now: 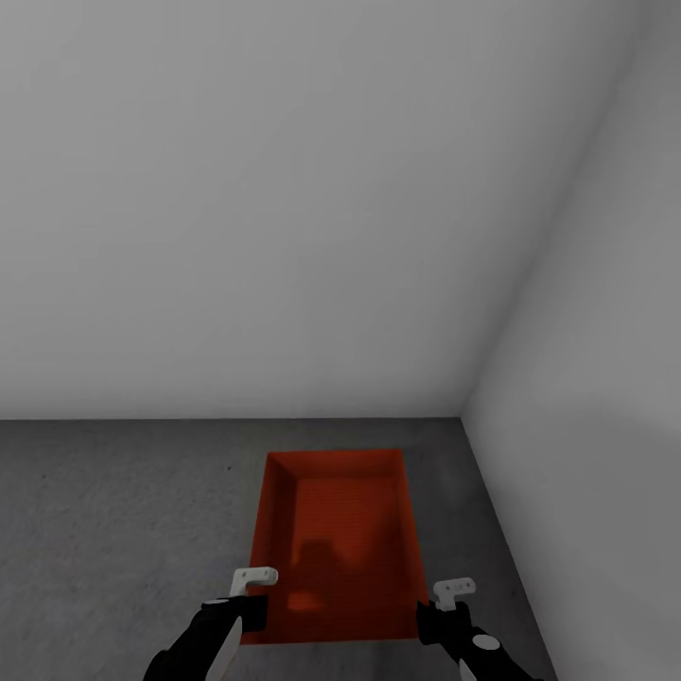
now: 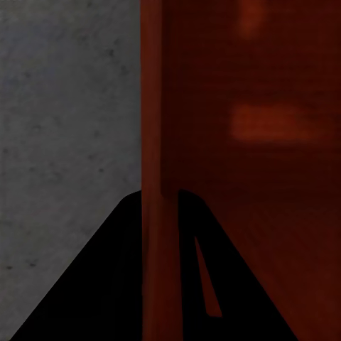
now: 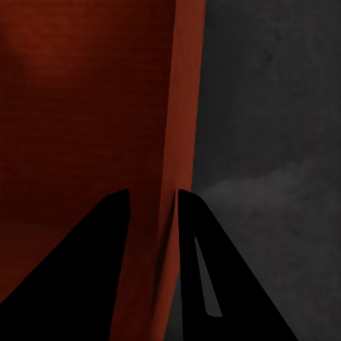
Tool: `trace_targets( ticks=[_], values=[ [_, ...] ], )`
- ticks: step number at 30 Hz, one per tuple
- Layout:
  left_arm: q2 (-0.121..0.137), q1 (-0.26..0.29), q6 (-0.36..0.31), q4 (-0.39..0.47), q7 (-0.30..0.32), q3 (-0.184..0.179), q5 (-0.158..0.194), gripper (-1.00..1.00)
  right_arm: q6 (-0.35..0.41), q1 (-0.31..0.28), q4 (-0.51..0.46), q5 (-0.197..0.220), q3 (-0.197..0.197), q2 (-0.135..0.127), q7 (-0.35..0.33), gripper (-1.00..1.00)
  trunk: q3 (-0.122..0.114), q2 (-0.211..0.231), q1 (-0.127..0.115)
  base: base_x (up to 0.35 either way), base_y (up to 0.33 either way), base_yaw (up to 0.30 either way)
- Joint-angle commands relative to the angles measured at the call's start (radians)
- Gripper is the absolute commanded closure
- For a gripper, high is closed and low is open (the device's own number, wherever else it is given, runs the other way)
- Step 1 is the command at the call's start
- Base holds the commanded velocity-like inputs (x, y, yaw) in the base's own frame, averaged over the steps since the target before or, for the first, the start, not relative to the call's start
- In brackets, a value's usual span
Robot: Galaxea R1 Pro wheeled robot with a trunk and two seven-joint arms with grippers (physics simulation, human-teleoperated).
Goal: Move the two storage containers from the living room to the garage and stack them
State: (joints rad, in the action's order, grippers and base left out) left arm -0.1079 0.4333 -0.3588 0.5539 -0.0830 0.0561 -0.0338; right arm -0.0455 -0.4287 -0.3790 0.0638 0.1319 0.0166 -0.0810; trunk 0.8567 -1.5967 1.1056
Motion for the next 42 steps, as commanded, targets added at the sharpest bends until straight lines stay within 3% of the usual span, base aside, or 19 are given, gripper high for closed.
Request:
trace_targets(
  ticks=[1, 42],
  values=[
    [-0.003, 0.001, -0.007, 0.027, -0.004, 0.016, -0.015, 1.00, -0.004, 0.001, 0.003, 0.008, 0.052, 0.008, -0.003, 1.00, 0.001, 0.000, 0.000, 0.000, 0.000, 0.000],
    [0.000, 0.001, -0.006, 0.027, -0.004, 0.016, -0.015, 1.00, -0.004, 0.001, 0.003, 0.008, 0.052, 0.008, -0.003, 1.00, 0.001, 0.000, 0.000, 0.000, 0.029, 0.000]
  ],
)
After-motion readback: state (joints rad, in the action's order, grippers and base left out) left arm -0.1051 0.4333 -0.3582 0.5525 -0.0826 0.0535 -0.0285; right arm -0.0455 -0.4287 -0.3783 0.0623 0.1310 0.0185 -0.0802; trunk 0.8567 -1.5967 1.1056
